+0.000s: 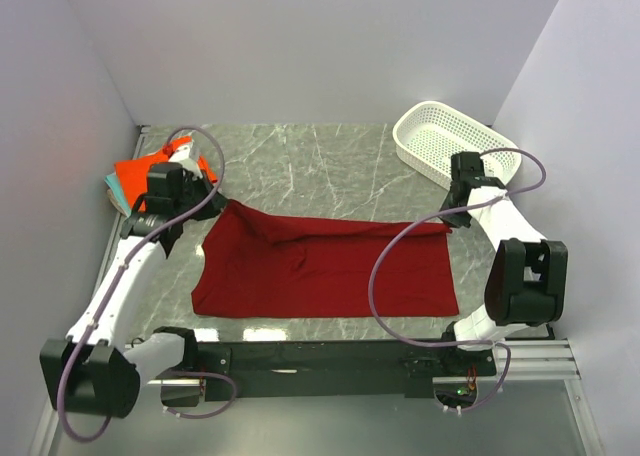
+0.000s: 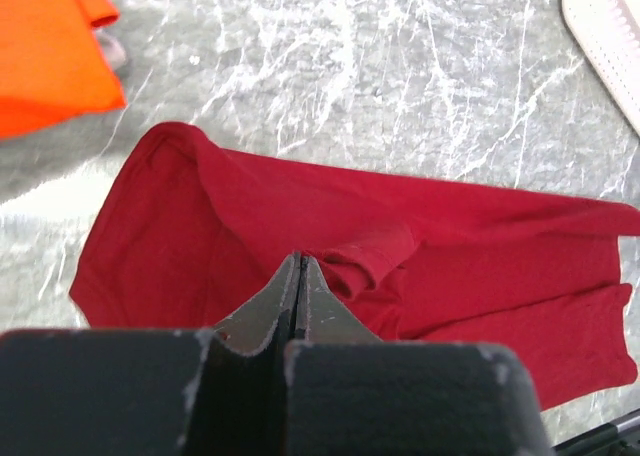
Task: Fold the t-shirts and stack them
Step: Fold the tshirt
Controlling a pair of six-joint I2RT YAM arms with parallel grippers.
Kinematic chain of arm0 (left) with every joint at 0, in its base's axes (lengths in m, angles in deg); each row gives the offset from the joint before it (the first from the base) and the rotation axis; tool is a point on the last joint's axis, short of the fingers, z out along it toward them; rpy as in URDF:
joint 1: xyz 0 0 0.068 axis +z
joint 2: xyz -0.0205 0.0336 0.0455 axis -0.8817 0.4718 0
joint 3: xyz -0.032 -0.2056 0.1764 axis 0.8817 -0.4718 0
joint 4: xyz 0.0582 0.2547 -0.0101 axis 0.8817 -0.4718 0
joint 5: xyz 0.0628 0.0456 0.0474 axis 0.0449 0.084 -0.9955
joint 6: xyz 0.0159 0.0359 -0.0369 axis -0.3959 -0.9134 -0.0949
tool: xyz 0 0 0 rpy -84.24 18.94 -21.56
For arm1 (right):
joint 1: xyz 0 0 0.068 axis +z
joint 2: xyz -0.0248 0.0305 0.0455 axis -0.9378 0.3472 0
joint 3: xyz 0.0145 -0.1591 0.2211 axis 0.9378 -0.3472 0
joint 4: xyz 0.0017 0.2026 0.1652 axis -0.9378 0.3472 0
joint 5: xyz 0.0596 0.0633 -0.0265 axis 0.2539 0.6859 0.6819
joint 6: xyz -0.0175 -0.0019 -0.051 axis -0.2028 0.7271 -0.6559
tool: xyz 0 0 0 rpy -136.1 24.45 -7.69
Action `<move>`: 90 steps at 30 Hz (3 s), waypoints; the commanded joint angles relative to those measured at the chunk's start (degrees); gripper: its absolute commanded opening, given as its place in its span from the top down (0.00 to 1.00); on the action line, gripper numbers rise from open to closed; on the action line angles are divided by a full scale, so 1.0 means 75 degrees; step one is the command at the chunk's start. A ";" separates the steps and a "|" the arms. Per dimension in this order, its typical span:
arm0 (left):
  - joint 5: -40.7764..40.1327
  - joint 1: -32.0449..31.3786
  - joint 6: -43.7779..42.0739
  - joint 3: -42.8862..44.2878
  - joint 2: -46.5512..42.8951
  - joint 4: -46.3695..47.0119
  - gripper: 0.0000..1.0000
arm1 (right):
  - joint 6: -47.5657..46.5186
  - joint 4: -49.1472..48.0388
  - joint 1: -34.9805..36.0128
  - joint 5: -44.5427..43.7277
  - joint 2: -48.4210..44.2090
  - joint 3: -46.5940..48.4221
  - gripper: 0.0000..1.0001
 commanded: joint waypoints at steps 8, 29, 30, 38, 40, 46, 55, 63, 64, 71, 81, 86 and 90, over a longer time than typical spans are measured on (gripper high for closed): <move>-0.0452 0.0018 0.0660 -0.0614 -0.1328 -0.0799 1.00 | 0.0139 -0.0200 0.0017 -0.0449 -0.0552 -0.0455 1.00; -0.0512 0.0018 0.1504 -0.1083 -0.2148 -0.1667 1.00 | 0.0502 -0.0002 0.0029 -0.0707 -0.0751 -0.1334 1.00; -0.0477 0.0018 0.1562 -0.1141 -0.2079 -0.1679 1.00 | 0.0537 0.0092 0.0029 -0.0661 -0.0762 -0.1346 1.00; -0.0500 0.0018 0.1808 -0.1282 -0.1727 -0.1620 1.00 | 0.0736 0.0444 0.0507 -0.0438 -0.2108 -0.1393 0.46; -0.0488 0.0018 0.1890 -0.1364 -0.1703 -0.1550 1.00 | 0.0713 0.0292 0.0672 -0.0089 -0.2601 -0.1475 0.46; -0.0301 0.0018 0.1949 -0.1552 -0.1282 -0.1304 1.00 | 0.1017 -0.0516 0.1796 0.0570 -0.3200 -0.1616 0.49; -0.0394 0.0181 0.1610 -0.1002 0.0264 -0.0625 1.00 | 0.1756 -0.1734 0.5124 0.1155 -0.1620 -0.0587 0.56; -0.0478 0.0650 0.1703 -0.0638 0.1285 0.0195 1.00 | 0.1452 -0.1982 0.7070 0.1705 0.0618 0.1708 0.57; -0.0395 0.0650 0.1703 -0.0638 0.1366 0.0289 1.00 | 0.1405 -0.1924 0.7304 0.1742 0.0818 0.1944 0.57; -0.0371 0.0814 0.1516 -0.0333 0.2046 0.0524 1.00 | 0.1053 -0.1514 0.7868 0.1952 0.2422 0.3294 0.57; -0.0242 0.1014 0.1316 0.0182 0.2855 0.0630 1.00 | 0.1053 -0.1174 0.8033 0.1884 0.3350 0.3939 0.59; -0.0125 0.1025 0.1270 0.0276 0.2914 0.0606 1.00 | 0.1053 -0.0939 0.8033 0.1789 0.3912 0.4208 0.59; -0.0031 0.1025 0.1270 0.0183 0.2844 0.0641 1.00 | 0.1018 -0.0880 0.8045 0.1590 0.4182 0.4348 0.59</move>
